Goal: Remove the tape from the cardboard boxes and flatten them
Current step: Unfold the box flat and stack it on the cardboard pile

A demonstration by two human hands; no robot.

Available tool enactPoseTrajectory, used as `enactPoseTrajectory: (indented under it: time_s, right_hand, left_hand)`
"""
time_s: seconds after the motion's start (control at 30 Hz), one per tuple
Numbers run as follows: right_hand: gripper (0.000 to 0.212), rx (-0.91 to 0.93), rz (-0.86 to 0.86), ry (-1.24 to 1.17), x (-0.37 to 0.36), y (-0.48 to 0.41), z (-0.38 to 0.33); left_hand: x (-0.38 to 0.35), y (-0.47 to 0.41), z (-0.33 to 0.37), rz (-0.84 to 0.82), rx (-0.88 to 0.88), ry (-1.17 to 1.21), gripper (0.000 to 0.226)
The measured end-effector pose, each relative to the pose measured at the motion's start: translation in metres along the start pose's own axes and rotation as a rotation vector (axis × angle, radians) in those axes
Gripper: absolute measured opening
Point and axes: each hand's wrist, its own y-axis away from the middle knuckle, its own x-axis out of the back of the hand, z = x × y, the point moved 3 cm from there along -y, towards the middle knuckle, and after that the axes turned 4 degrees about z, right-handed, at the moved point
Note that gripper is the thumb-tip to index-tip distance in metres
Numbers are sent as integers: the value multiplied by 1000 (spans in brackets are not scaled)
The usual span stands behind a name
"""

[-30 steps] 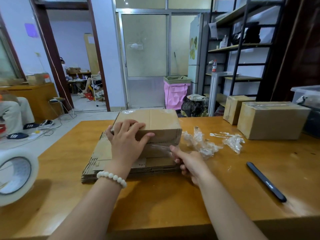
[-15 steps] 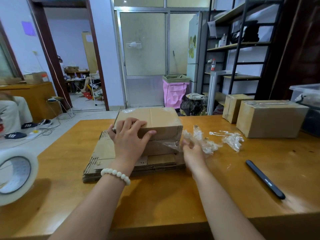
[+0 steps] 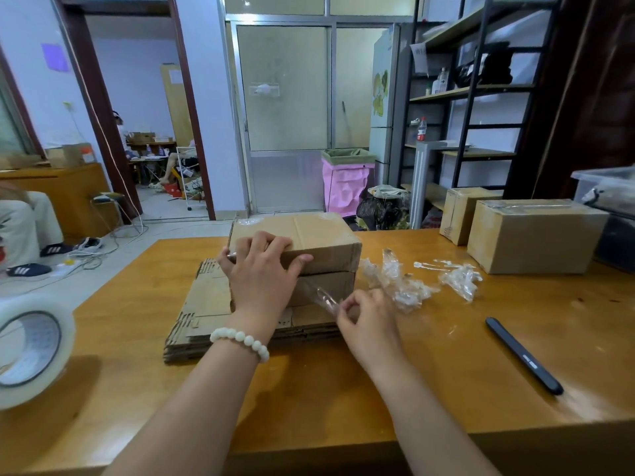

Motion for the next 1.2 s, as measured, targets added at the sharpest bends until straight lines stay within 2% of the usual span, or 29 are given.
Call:
enactPoseTrajectory:
  time_s: [0.07, 0.13, 0.27, 0.37, 0.5, 0.63, 0.7, 0.77, 0.87, 1.0, 1.03, 1.1, 1.13, 1.2]
  right_hand:
    - [9, 99, -8, 50, 0, -3, -3]
    - [13, 153, -86, 26, -1, -3, -6]
    - [30, 116, -171, 25, -1, -1, -5]
    - [21, 71, -67, -3, 0, -8, -6]
    - [21, -21, 34, -191, 5, -24, -10]
    - [21, 63, 170, -342, 16, -42, -22]
    - [25, 95, 230, -502, 26, -49, -32]
    - [26, 98, 242, -706, 36, -57, -44]
    - [28, 122, 212, -1051, 55, -73, -64]
    - [35, 176, -22, -1625, 82, -82, -94]
    - [37, 177, -97, -1671, 84, -83, -99]
    - [39, 157, -180, -1611, 81, -79, -103]
    - [40, 120, -177, -1553, 75, -77, -99]
    - [40, 30, -158, -1466, 62, -73, -85]
  left_hand:
    - [2, 0, 1, -8, -4, -21, 44]
    - [4, -1, 0, -41, 4, -48, 47]
    - [6, -2, 4, -83, 9, -82, 49]
    - [7, -3, 5, -106, 9, -99, 51]
    - [16, -15, 7, -169, 12, -117, 54]
    - [33, -32, 11, -262, -30, -251, 71]
    - [44, -42, 16, -280, -2, -226, 77]
    - [58, -50, 20, -282, 88, -39, 78]
    - [74, -53, 25, -253, 251, 419, 64]
    - [67, -34, 34, -174, 429, 943, 55]
    - [62, -26, 38, -177, 453, 1051, 60]
    - [50, -11, 40, -191, 474, 1122, 72]
    - [43, -4, 36, -215, 483, 1126, 71]
    - [31, 7, 25, -301, 529, 1178, 53]
